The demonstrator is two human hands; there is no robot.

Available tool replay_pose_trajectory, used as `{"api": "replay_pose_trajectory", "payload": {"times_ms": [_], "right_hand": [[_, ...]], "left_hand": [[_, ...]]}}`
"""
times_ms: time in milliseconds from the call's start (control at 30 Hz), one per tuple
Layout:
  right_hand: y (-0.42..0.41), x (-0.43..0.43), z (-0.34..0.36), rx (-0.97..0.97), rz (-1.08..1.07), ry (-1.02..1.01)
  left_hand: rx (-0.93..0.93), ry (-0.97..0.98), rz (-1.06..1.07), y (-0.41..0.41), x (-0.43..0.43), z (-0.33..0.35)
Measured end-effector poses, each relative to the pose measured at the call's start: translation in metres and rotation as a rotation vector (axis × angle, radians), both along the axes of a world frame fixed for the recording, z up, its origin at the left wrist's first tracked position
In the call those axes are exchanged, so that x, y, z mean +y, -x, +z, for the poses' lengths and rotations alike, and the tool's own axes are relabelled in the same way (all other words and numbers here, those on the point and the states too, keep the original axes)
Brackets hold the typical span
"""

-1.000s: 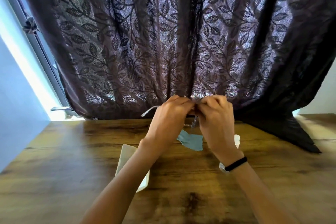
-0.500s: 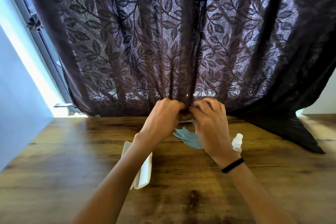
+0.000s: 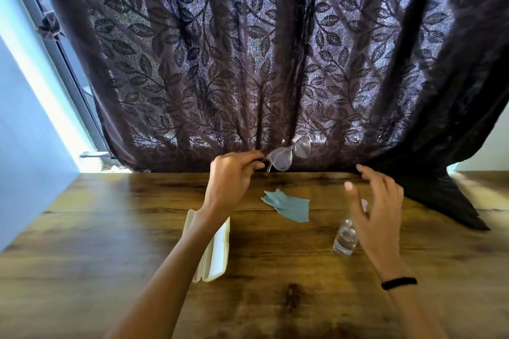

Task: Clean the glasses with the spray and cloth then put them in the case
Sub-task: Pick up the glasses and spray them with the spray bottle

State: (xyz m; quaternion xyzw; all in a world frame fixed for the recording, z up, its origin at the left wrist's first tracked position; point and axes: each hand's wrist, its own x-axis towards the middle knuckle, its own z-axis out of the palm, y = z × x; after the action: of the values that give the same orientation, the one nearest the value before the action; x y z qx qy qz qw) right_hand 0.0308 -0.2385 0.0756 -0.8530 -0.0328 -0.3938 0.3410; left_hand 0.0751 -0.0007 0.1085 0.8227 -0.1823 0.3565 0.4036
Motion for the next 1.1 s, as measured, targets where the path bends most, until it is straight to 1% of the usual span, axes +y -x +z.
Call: {"api": "replay_pose_trajectory", "payload": {"times_ms": [133, 267, 400, 500, 600, 767, 867, 967, 1100], "right_hand": [[0.009, -0.004, -0.035, 0.091, 0.088, -0.080], [0.016, 0.000, -0.060, 0.164, 0.152, -0.126], [0.014, 0.000, -0.070, 0.176, 0.173, -0.086], [0.006, 0.003, -0.063, 0.212, 0.267, 0.013], [0.001, 0.017, -0.047, 0.169, 0.359, 0.060], [-0.001, 0.046, -0.001, 0.042, 0.495, 0.001], [0.000, 0.057, 0.019, 0.010, 0.573, 0.000], [0.002, 0.062, 0.030, -0.023, 0.573, 0.039], [0.000, 0.060, 0.035, -0.058, 0.534, 0.017]], "left_hand": [[0.050, 0.123, 0.005, -0.008, 0.004, -0.014], [0.063, 0.180, 0.027, -0.012, 0.009, -0.026], [0.059, 0.205, 0.048, -0.012, 0.013, -0.033], [0.065, 0.261, 0.048, -0.012, 0.014, -0.034], [0.049, 0.275, 0.050, -0.012, 0.016, -0.036], [0.026, 0.283, 0.053, -0.012, 0.019, -0.036], [0.014, 0.281, 0.053, -0.012, 0.022, -0.037], [0.007, 0.280, 0.059, -0.012, 0.025, -0.038], [0.004, 0.279, 0.053, -0.012, 0.025, -0.038]]}}
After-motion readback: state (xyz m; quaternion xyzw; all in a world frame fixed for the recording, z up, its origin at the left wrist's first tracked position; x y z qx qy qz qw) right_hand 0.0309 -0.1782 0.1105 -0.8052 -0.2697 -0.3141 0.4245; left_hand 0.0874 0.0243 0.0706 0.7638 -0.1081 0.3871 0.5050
